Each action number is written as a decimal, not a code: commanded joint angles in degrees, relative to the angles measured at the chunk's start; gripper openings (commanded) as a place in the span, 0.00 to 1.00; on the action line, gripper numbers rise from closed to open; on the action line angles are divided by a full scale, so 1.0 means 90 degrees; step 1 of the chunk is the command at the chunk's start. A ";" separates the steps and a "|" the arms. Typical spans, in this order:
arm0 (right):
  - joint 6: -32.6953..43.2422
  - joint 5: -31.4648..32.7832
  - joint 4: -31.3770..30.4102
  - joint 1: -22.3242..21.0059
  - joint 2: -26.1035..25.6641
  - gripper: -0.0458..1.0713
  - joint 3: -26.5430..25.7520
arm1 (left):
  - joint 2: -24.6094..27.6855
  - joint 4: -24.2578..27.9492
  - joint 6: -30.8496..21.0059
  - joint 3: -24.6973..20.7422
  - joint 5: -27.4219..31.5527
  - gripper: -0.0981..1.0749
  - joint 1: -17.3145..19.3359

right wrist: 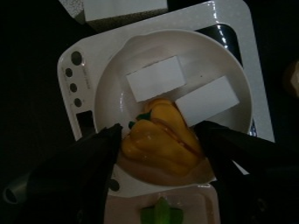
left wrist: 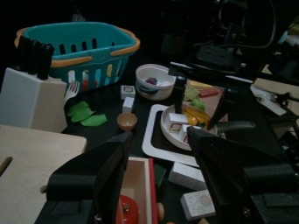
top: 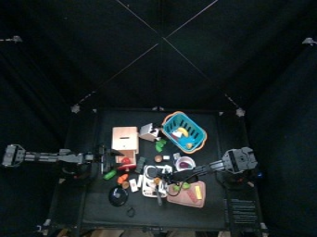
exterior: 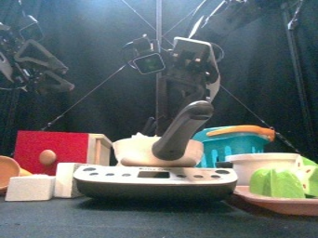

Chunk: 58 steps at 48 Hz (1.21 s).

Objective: Grab squash

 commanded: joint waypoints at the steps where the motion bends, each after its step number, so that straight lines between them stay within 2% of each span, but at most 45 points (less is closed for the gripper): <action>1: 0.0000 0.0000 0.0088 -0.0039 -0.0146 0.73 -0.0146 | 0.0010 -0.0020 0.0000 -0.0068 -0.0059 0.84 0.0020; 9: -0.0010 0.0117 0.0234 -0.0020 -0.0273 0.65 -0.0293 | 0.0010 -0.0010 0.0000 -0.0068 -0.0049 0.84 0.0020; 24: -0.0059 0.0664 0.0098 -0.0029 -0.0391 0.65 -0.0645 | 0.0020 -0.0010 0.0000 -0.0068 -0.0049 0.84 0.0020; 58: 0.0000 0.0674 -0.0205 -0.0039 -0.0889 0.64 -0.0742 | 0.0020 -0.0010 0.0000 -0.0068 -0.0039 0.84 0.0020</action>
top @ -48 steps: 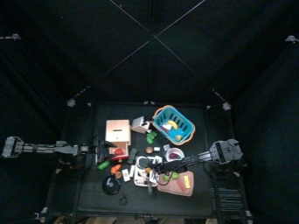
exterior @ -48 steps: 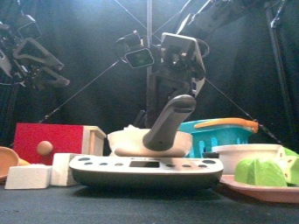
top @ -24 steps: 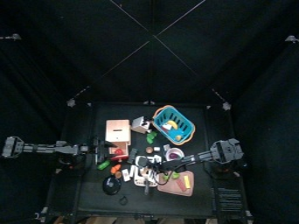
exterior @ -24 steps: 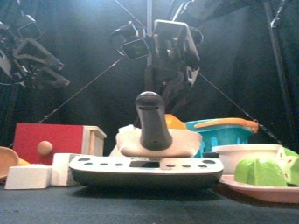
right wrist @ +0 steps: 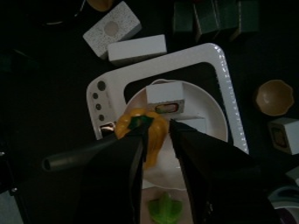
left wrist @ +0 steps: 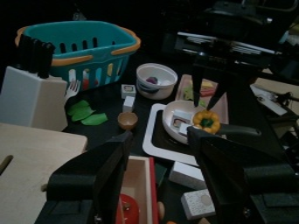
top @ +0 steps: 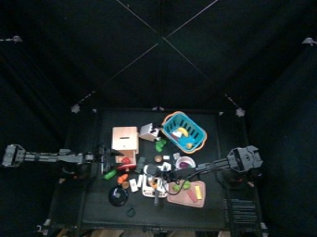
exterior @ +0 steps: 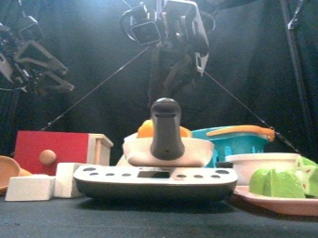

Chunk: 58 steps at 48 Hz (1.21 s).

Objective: Grab squash

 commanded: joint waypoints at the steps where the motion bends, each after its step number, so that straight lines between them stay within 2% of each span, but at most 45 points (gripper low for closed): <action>1: 0.0000 -0.0010 -0.0020 -0.0020 -0.0312 0.64 -0.0146 | 0.0010 0.0000 0.0000 -0.0068 -0.0039 0.84 0.0000; 29: 0.0010 0.0000 0.0273 0.0029 -0.0322 0.67 -0.0059 | 0.0010 -0.0010 0.0000 -0.0029 -0.0039 0.84 0.0010; 35: 0.0010 -0.0020 0.0322 0.0029 -0.0322 0.75 0.0039 | 0.0010 -0.0010 0.0000 -0.0020 -0.0039 0.84 0.0010; 46: -0.0059 -0.0049 0.0342 0.0049 -0.0273 0.97 0.0215 | 0.0010 -0.0010 0.0000 -0.0020 -0.0039 0.84 0.0010; 58: -0.0078 -0.0068 0.0352 0.0078 -0.0205 0.98 0.0381 | 0.0010 0.0000 0.0000 0.0000 -0.0039 0.84 0.0020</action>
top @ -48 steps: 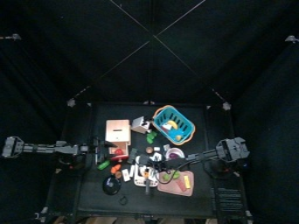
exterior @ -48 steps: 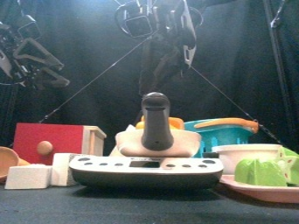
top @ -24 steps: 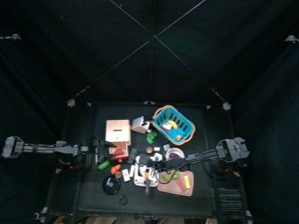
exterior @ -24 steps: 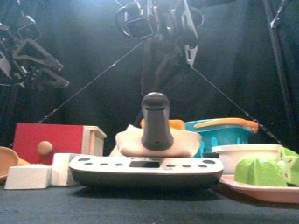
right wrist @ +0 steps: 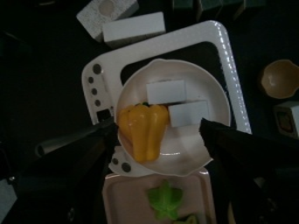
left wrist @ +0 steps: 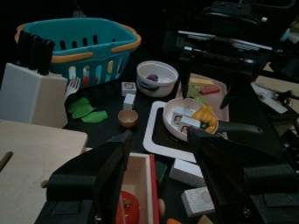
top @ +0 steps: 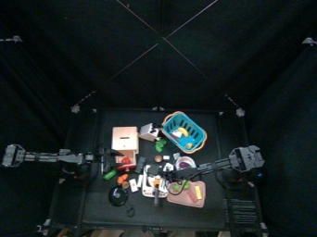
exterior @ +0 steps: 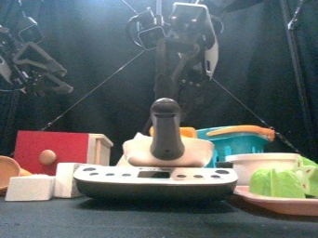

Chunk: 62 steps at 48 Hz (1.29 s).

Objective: Grab squash

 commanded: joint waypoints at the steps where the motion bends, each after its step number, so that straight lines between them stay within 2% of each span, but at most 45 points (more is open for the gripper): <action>1: 0.0000 -0.0049 0.0020 0.0029 -0.0195 0.98 -0.0059 | 0.0010 0.0000 0.0000 -0.0049 -0.0049 0.84 0.0029; 22: -0.0010 -0.0205 0.0303 0.0137 0.0195 0.97 -0.0059 | 0.0020 -0.0010 0.0010 -0.0049 -0.0049 0.84 0.0039; 62: -0.0010 -0.0596 0.0400 0.0000 0.0332 0.97 0.0127 | 0.0010 -0.0010 0.0000 -0.0039 -0.0049 0.84 0.0039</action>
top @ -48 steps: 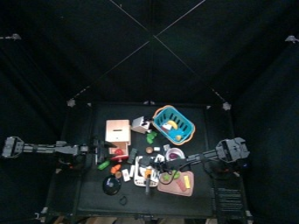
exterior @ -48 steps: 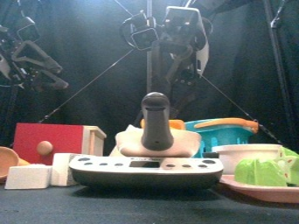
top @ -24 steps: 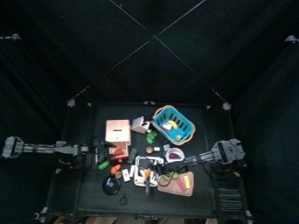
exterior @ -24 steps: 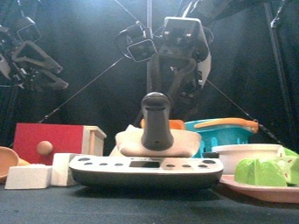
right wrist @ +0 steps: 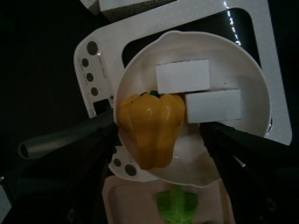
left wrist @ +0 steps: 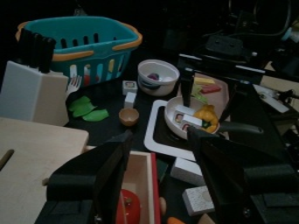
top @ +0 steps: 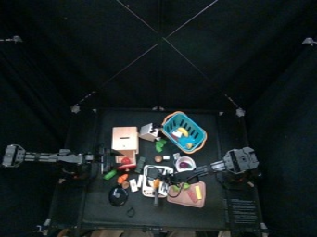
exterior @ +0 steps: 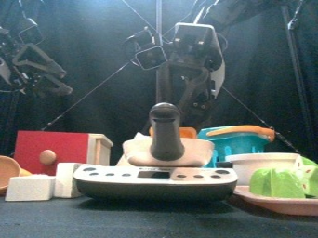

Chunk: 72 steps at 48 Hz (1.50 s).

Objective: Grab squash

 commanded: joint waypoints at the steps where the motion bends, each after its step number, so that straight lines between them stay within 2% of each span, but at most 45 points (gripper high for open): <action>1: -0.0010 -0.0078 0.0010 -0.0049 -0.0146 0.97 -0.0020 | 0.0010 -0.0010 0.0000 -0.0068 -0.0039 0.84 0.0010; 12: -0.0010 -0.0078 0.0049 -0.0068 -0.0146 0.95 0.0000 | 0.0010 0.0000 0.0000 -0.0068 -0.0039 0.84 0.0010; 24: 0.0010 -0.0078 0.0049 -0.0068 -0.0156 0.78 0.0000 | 0.0010 -0.0010 0.0000 -0.0068 -0.0039 0.84 0.0010; 29: 0.0029 -0.0078 0.0049 -0.0078 -0.0205 0.74 -0.0029 | 0.0020 0.0000 0.0000 -0.0068 -0.0039 0.84 0.0010; 53: 0.0059 -0.0049 0.0059 -0.0059 -0.0732 0.73 0.0000 | 0.0010 0.0000 0.0000 -0.0068 -0.0029 0.84 0.0010; 72: 0.0029 -0.0078 0.0010 -0.0107 -0.0791 0.73 0.0020 | 0.0010 0.0000 0.0000 -0.0068 -0.0029 0.84 0.0010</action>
